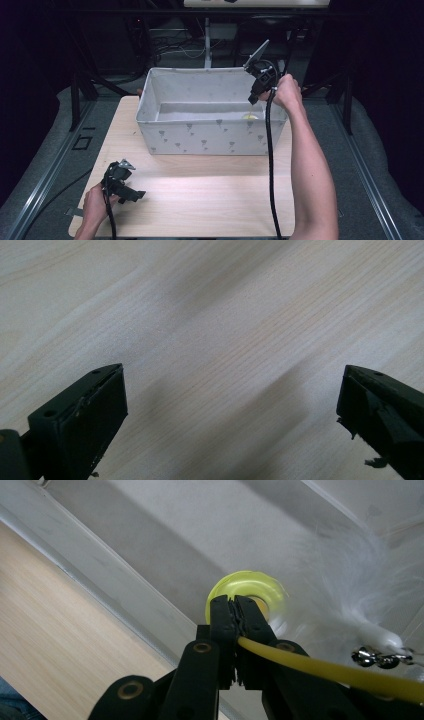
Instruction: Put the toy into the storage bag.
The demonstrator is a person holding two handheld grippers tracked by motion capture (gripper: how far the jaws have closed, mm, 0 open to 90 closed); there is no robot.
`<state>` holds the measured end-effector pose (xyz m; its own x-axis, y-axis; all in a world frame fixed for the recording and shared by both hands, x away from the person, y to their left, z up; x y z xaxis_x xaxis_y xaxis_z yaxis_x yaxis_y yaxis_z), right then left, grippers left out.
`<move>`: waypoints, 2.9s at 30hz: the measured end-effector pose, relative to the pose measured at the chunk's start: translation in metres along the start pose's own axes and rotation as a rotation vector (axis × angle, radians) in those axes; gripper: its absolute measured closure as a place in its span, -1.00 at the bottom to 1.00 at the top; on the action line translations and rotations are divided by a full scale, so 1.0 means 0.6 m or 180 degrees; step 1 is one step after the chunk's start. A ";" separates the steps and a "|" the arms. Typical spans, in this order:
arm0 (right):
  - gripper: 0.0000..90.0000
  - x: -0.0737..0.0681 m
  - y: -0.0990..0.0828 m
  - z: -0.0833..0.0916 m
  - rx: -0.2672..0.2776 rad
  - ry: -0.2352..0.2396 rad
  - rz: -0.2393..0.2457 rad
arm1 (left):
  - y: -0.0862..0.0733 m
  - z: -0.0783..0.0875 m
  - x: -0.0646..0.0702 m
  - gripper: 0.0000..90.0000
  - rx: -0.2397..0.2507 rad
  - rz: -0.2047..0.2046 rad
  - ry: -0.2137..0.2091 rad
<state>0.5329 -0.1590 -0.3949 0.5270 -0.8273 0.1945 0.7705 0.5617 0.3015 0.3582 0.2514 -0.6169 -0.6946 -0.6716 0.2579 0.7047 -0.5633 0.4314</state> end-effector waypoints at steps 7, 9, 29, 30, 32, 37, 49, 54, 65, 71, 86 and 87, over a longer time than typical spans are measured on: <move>0.95 0.009 -0.015 -0.011 -0.0007 -0.0024 -0.0053 | 0.000 0.000 0.000 -1.00 -0.0003 0.0004 0.0002; 0.95 0.012 -0.021 -0.014 -0.0027 -0.0012 -0.0076 | 0.000 0.000 0.000 -1.00 -0.0012 -0.0006 0.0004; 0.95 0.039 -0.078 -0.062 -0.0220 -0.0135 -0.0208 | -0.001 -0.003 -0.001 -1.00 -0.0029 0.0021 -0.0014; 0.95 0.040 -0.080 -0.065 -0.0237 -0.0153 -0.0200 | -0.001 -0.004 0.000 -1.00 -0.0030 0.0023 -0.0016; 0.94 0.037 -0.082 -0.074 -0.0248 -0.0136 -0.0218 | -0.001 -0.004 0.001 -1.00 -0.0038 0.0025 -0.0023; 0.95 0.036 -0.084 -0.079 -0.0262 -0.0149 -0.0252 | -0.002 -0.003 0.001 -0.99 -0.0036 0.0027 -0.0027; 0.55 0.036 -0.082 -0.026 -0.0089 -0.0236 -0.0332 | 0.000 -0.002 0.003 -1.00 -0.0035 -0.0001 -0.0017; 0.25 0.034 -0.077 0.018 0.0018 -0.0287 -0.0363 | 0.002 -0.002 0.005 -1.00 -0.0015 -0.0004 -0.0017; -0.48 0.003 -0.085 0.078 0.0178 -0.0169 -0.0317 | 0.002 -0.002 0.006 -1.00 -0.0004 -0.0015 -0.0011; -0.67 -0.031 -0.099 0.097 0.0301 -0.0123 -0.0190 | 0.002 -0.003 0.006 -1.00 -0.0013 -0.0019 -0.0011; -0.98 -0.129 -0.170 0.054 0.0390 -0.0024 0.0049 | 0.006 -0.006 0.011 -1.00 -0.0019 -0.0052 -0.0008; -0.98 -0.134 -0.176 0.048 0.0379 -0.0029 0.0084 | 0.006 -0.006 0.011 -1.00 -0.0019 -0.0052 -0.0008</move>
<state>0.3987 -0.1520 -0.4155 0.5429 -0.8125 0.2122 0.7080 0.5788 0.4047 0.3567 0.2435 -0.6168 -0.7063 -0.6611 0.2532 0.6943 -0.5770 0.4302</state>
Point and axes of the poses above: each handheld gripper's, and its own axes: z roughly backward along the jaws, y roughly out of its top, x roughly to its right, the point moved 7 cm from there along -z, roughly forward along the jaws, and after that the axes turned 15 degrees about -y, right-handed, at the moved point
